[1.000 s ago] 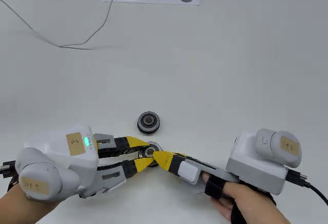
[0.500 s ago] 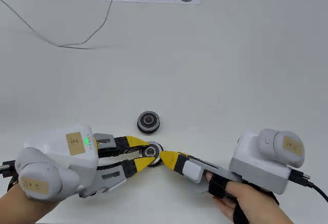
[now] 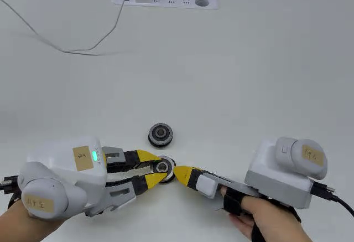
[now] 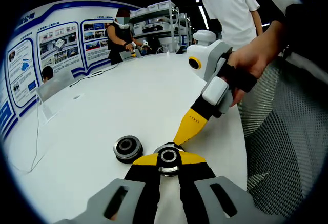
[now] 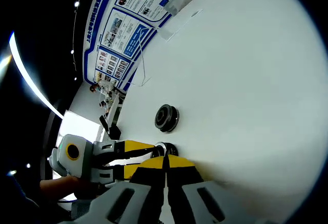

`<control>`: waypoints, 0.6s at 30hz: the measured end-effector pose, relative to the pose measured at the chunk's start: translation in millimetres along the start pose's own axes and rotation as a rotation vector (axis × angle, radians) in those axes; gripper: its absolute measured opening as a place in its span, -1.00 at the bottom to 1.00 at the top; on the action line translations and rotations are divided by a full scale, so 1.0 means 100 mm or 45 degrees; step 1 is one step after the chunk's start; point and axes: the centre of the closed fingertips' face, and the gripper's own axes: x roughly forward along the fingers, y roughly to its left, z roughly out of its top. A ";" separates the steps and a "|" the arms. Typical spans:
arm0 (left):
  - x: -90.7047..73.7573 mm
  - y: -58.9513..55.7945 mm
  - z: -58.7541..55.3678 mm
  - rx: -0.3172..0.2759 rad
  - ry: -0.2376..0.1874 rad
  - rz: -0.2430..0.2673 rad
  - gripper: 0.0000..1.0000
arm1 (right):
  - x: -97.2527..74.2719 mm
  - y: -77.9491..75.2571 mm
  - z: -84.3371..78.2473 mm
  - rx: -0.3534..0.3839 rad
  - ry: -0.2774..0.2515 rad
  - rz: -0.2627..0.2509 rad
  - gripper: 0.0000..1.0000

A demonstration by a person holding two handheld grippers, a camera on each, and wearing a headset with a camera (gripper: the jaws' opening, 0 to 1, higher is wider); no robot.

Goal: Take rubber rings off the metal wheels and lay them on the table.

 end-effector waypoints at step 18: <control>0.00 0.00 0.00 0.010 0.008 0.004 -0.75 | -0.01 0.07 0.00 -0.100 0.018 -0.012 -0.99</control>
